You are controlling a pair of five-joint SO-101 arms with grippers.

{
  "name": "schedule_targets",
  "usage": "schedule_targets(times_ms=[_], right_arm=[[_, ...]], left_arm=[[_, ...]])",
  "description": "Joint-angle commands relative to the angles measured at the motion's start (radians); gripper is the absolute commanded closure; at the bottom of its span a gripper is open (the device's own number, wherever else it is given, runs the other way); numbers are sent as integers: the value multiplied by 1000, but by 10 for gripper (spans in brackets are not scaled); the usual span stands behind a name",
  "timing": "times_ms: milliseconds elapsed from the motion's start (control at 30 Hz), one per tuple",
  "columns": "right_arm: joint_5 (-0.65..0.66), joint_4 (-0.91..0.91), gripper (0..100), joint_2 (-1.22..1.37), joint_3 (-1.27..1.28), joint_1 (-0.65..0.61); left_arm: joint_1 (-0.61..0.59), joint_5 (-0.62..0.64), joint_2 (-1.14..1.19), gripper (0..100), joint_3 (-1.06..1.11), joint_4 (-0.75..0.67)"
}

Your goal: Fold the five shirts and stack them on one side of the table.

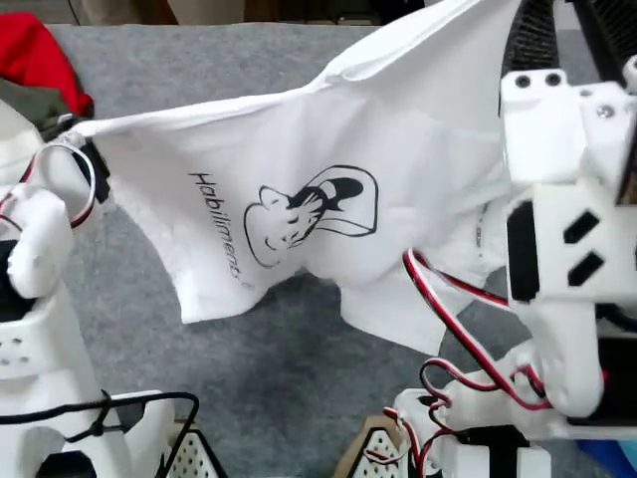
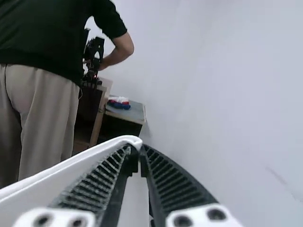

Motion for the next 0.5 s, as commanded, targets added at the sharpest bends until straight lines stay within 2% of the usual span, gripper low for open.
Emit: schedule_targets(times_ms=[0, 200, 467], right_arm=[[8, -15, 994, 5, 8, 10], [11, 29, 994, 13, 22, 10], [5, 40, 994, 5, 179, 7]], left_arm=[[-14, 18, -47, 980, -71, -52], [-14, 15, -148, 980, -112, -107], [-15, 14, -180, 980, 26, -153]])
